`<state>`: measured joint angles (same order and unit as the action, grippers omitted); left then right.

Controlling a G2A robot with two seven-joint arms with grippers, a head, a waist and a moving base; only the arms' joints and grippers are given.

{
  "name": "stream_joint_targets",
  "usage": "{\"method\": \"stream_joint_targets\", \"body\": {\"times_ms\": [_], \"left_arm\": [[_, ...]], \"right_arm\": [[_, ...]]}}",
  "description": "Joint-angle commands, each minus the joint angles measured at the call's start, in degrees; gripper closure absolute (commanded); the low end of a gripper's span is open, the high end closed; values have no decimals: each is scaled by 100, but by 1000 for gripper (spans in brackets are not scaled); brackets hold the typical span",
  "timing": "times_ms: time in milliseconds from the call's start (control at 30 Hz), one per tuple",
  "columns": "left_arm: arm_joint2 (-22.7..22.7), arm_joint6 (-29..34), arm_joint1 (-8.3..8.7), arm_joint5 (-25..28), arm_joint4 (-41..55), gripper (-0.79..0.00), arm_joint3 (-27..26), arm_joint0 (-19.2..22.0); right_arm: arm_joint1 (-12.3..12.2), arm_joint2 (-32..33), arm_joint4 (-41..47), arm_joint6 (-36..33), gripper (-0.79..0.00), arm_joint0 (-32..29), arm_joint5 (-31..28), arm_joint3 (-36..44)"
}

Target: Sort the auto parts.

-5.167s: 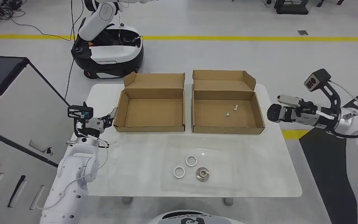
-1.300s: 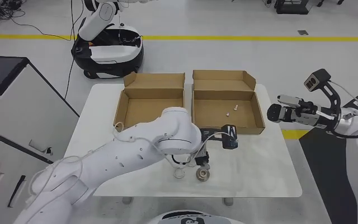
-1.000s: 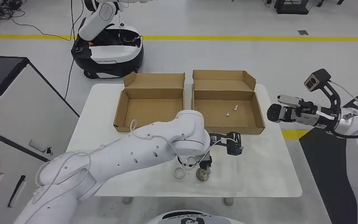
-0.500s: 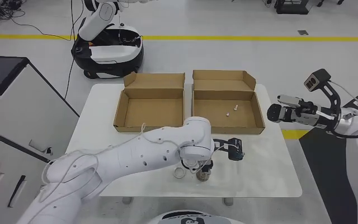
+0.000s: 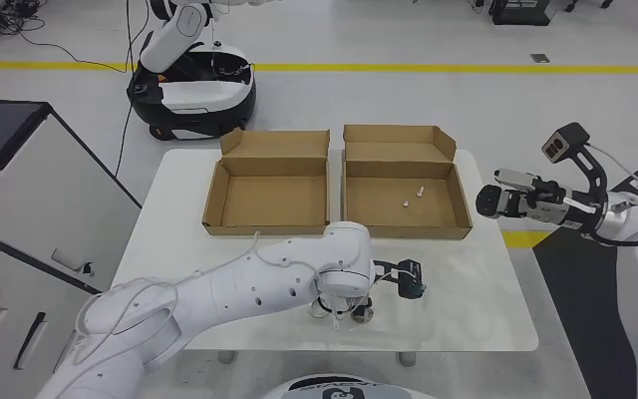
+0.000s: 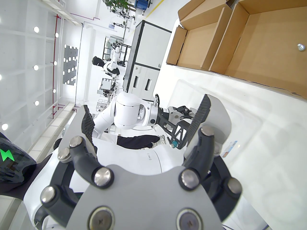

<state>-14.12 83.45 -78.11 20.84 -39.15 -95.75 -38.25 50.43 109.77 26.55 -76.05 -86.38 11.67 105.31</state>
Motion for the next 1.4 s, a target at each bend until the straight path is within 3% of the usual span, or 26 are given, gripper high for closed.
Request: {"method": "stream_joint_targets", "body": {"times_ms": [0,400,533,1167,1367], "left_arm": [[23,-21,5,20,-7,-443,47,-27],[199,-71,-8,70,16,-465,143,-93],[230,-83,-13,82,28,-394,162,-75],[277,-194,-192,94,-369,-339,436,18],[361,-186,-261,186,-296,-388,425,35]], "right_arm": [[0,0,0,0,-785,0,0,0],[0,0,0,0,-785,0,0,0],[0,0,0,0,-785,0,0,0],[0,0,0,0,-785,0,0,0],[0,0,0,0,-785,0,0,0]]}}
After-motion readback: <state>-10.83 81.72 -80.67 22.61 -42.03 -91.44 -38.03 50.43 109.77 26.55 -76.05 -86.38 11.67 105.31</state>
